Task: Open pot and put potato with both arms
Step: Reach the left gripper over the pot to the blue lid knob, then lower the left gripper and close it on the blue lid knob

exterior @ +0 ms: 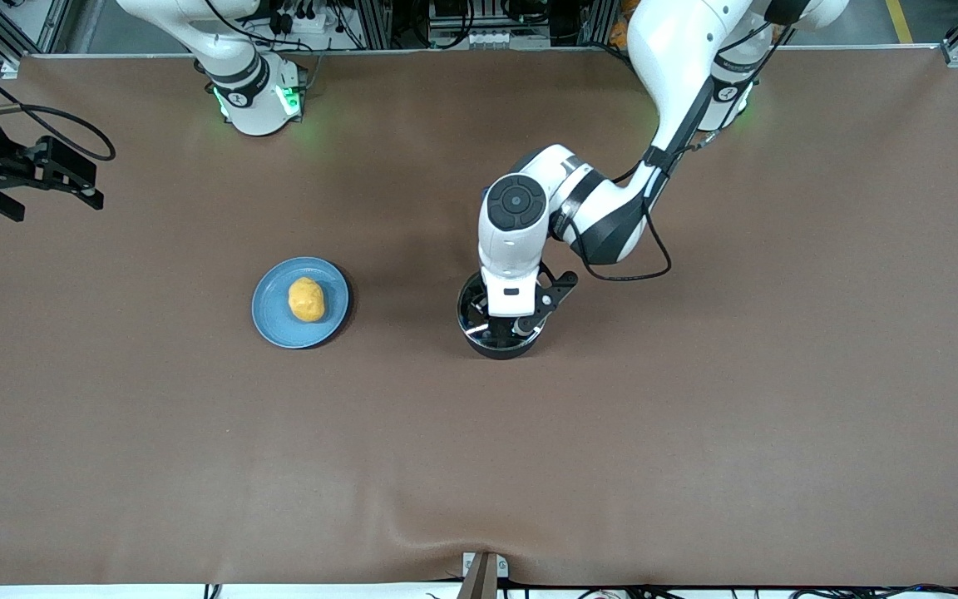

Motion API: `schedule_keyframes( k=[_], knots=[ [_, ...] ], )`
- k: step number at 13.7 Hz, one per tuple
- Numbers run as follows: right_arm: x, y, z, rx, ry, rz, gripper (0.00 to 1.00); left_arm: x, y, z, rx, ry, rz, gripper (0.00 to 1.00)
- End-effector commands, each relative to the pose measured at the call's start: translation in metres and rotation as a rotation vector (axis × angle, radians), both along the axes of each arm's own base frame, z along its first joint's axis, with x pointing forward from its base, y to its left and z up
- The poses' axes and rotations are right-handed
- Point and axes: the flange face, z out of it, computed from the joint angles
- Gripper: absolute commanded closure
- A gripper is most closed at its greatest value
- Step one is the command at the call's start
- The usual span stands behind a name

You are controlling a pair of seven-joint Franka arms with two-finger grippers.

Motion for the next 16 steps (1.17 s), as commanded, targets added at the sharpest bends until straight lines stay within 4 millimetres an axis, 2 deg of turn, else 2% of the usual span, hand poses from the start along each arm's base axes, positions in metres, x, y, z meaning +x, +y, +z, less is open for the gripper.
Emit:
schedule_keyframes(
  k=[1, 4, 8, 14, 16],
  knots=[
    [-0.0022, 0.0018, 0.0026, 0.017, -0.003, -0.005, 0.00, -0.0044, -0.0148, -0.0090, 0.013, -0.020, 0.002, 0.00],
    [-0.0022, 0.0018, 0.0026, 0.017, -0.003, -0.005, 0.00, -0.0066, -0.0162, -0.0143, 0.019, -0.015, -0.002, 0.00],
    [-0.0022, 0.0018, 0.0026, 0.017, -0.003, -0.004, 0.00, -0.0021, -0.0122, -0.0115, 0.017, -0.020, 0.007, 0.02],
    [-0.0022, 0.0018, 0.0026, 0.017, -0.003, -0.004, 0.00, -0.0019, -0.0109, -0.0189, 0.024, -0.011, 0.036, 0.14],
    [-0.0021, 0.0010, 0.0026, 0.017, -0.003, -0.005, 0.00, -0.0011, -0.0101, -0.0189, 0.024, -0.011, 0.047, 0.23]
  ],
)
